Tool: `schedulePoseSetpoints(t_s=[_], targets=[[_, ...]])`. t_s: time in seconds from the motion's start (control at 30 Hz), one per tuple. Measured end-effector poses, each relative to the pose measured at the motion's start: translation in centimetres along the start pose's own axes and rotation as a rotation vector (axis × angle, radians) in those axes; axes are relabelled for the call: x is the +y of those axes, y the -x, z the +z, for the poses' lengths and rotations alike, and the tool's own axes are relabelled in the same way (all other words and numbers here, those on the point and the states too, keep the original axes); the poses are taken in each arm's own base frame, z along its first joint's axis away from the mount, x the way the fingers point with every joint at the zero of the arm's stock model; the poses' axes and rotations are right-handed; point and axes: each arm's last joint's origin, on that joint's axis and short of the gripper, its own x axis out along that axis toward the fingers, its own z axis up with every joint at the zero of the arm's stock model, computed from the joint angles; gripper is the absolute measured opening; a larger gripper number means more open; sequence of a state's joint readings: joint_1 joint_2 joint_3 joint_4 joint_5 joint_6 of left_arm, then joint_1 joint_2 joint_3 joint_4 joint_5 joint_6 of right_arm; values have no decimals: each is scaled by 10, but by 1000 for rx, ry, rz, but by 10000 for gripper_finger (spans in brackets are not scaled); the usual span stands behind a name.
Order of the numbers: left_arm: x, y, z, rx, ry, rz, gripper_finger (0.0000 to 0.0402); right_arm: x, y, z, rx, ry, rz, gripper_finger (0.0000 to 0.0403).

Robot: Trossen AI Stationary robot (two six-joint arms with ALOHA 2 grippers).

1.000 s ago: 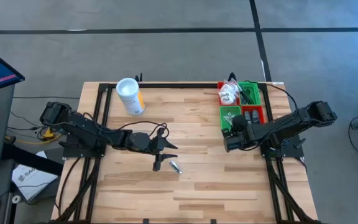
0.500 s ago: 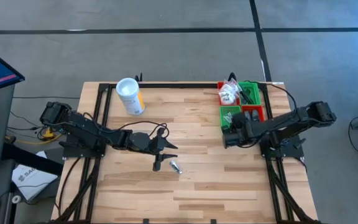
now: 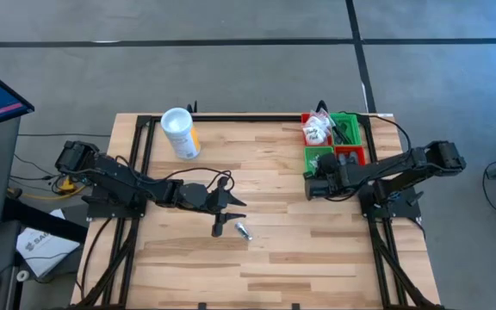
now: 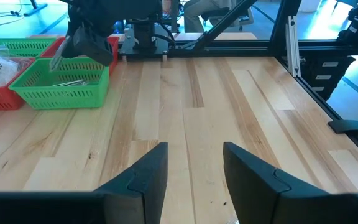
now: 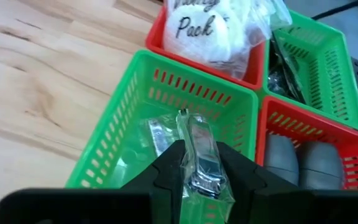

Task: Pick & Place Travel size toiletries
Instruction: Put the silver nail cutter into the bottom green bin

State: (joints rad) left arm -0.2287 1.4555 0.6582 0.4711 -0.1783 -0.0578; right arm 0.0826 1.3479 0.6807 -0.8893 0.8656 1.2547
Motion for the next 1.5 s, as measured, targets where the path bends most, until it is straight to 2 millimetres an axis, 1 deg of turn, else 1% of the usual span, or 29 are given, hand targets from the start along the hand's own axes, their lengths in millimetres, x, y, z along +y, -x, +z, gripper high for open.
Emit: schedulePoseSetpoints(t_s=[0.27, 0.4, 0.5, 0.63, 0.73, 0.83, 0.93, 1.0, 1.13, 1.27, 1.33, 1.43, 1.5], targets=[[0, 0, 0, 0, 0, 0, 145, 2, 0, 2, -46, 9, 7, 76], [0, 0, 0, 0, 0, 0, 145, 2, 0, 2, -49, 50, 4, 101], [0, 0, 0, 0, 0, 0, 145, 2, 0, 2, -56, 38, 1, 125], [0, 0, 0, 0, 0, 0, 145, 2, 1, 4, -111, 59, -17, 153], [0, 0, 0, 0, 0, 0, 145, 6, 15, 8, -146, 42, 40, 165], [0, 0, 0, 0, 0, 0, 145, 4, 26, 5, -231, 71, 49, 171], [-1, 0, 0, 2, 0, -31, 145, 3, 38, 6, -246, 3, 128, 173], [-3, 0, 0, 6, 0, -96, 145, 7, 50, 5, -256, -1, 214, 172], [-5, 0, -2, 28, -3, -172, 145, 19, 71, -1, -305, 135, 356, 167], [-8, 1, -7, 72, -61, -196, 145, 31, 90, -1, -332, 150, 502, 163], [-10, 2, -9, 93, -98, -206, 145, 36, 98, -1, -334, 168, 572, 162], [-13, 3, -12, 99, -129, -222, 145, 40, 105, 0, -361, 178, 633, 161], [-14, 4, -18, 118, -133, -226, 145, 42, 109, 0, -378, 181, 660, 162]])
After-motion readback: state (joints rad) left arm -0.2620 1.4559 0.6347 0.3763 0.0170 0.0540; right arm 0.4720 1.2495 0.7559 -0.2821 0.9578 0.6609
